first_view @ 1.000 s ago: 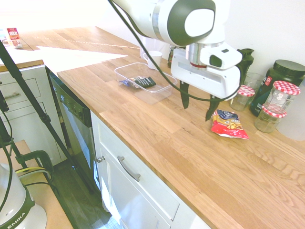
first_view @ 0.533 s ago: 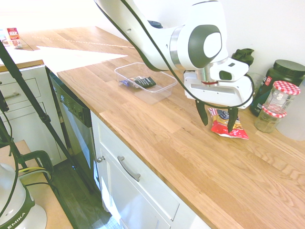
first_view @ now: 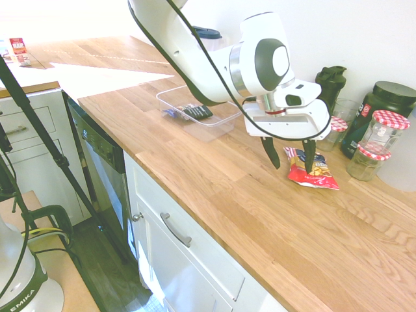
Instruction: Put the chip bag into the container
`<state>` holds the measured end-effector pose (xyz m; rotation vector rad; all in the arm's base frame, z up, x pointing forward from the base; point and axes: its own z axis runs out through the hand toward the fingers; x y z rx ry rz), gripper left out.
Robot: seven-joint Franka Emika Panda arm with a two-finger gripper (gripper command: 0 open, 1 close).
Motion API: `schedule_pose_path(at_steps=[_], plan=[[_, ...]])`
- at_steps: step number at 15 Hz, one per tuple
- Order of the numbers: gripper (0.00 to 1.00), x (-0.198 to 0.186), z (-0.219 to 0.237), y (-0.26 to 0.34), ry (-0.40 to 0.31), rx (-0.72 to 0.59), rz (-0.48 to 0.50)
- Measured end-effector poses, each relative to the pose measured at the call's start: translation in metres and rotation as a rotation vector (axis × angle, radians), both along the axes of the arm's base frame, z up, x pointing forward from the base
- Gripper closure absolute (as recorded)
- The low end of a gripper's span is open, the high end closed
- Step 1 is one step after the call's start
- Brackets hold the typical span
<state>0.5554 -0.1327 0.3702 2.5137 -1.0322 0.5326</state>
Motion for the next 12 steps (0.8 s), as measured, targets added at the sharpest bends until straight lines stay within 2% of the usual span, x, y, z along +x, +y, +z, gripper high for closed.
schedule_pose_path(at_steps=[12], plan=[[1.00, 0.013, -0.021, -0.010, -0.002, -0.035, 0.070]])
